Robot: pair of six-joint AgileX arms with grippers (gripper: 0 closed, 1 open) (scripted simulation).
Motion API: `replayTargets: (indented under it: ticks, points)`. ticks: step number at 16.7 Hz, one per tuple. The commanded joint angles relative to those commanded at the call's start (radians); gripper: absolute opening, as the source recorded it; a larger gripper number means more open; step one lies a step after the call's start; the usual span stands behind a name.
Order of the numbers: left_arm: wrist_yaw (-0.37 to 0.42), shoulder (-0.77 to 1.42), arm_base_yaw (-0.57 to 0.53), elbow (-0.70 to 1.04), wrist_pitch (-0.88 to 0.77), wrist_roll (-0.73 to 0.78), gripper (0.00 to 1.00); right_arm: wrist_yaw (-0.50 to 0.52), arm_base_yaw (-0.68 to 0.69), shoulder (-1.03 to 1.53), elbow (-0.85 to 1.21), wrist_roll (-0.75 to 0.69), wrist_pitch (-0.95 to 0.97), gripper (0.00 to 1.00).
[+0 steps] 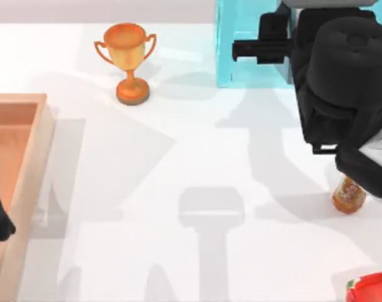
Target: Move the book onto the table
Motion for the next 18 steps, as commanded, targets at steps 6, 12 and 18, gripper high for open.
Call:
replayTargets:
  ticks: [6, 12, 18]
  points:
    - [0.0, 0.0, 0.0, 0.0, 0.0, 0.0, 1.0, 0.074, 0.206, 0.142, 0.021, -0.351, -0.016, 0.0]
    - [0.0, 0.0, 0.0, 0.0, 0.0, 0.0, 1.0, 0.173, 0.441, 0.285, 0.018, -0.876, -0.06, 0.0]
    - [0.0, 0.0, 0.0, 0.0, 0.0, 0.0, 1.0, 0.235, 0.54, 0.349, -0.005, -1.09, -0.1, 0.0]
